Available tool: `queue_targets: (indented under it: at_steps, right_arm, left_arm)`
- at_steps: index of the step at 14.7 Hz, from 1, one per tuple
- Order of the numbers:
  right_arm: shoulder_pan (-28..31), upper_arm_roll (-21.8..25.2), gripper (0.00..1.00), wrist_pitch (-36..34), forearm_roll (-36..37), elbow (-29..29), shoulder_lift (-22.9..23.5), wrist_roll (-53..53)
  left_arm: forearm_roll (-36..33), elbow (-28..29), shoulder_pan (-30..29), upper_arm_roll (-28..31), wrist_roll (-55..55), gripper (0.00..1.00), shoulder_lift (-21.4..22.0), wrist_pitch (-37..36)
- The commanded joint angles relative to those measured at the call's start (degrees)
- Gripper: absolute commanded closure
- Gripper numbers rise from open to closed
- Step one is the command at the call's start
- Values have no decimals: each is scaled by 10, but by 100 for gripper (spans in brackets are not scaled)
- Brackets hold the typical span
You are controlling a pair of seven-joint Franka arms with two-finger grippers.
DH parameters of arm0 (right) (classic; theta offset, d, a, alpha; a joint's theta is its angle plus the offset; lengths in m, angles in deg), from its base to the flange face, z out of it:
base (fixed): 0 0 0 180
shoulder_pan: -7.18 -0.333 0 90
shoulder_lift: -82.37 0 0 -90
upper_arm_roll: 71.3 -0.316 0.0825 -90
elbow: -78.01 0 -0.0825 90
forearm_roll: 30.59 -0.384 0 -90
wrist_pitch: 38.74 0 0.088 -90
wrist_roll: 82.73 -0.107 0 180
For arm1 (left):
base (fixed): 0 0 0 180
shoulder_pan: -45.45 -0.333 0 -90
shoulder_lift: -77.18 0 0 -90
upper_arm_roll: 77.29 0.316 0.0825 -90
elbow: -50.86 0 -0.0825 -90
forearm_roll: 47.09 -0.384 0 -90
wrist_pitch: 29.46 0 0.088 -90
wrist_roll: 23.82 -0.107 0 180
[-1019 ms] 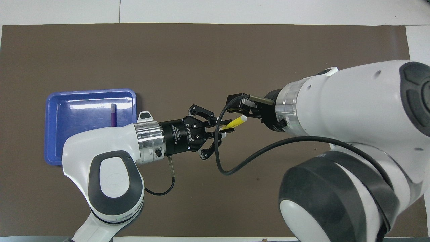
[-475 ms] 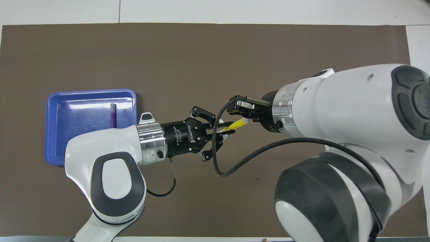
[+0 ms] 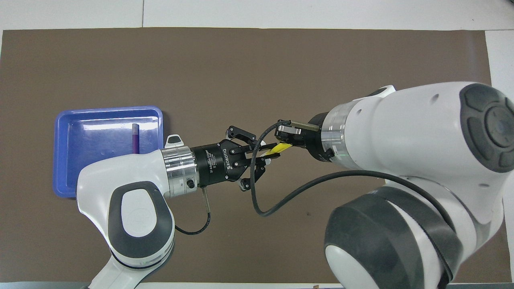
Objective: Transfer and insert pens with both arms
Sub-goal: 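Insert the yellow pen into the cup while the left gripper reaches the purple pen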
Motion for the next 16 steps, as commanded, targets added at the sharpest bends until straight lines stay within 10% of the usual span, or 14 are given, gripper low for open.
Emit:
queue_targets:
  at_steps: [1, 11, 16]
  right_arm:
    - [9, 7, 100, -13, -6, -7, -9, 18]
    - [11, 175, 100, 47, 129, -70, -13, 462]
    - [13, 226, 100, 124, 131, -72, 38, 577]
  left_arm:
    - [20, 8, 42, 6, -14, 0, 4, 74]
    - [6, 17, 12, 9, -34, 0, 5, 53]
    - [-208, 31, -66, 10, -42, 0, 7, -53]
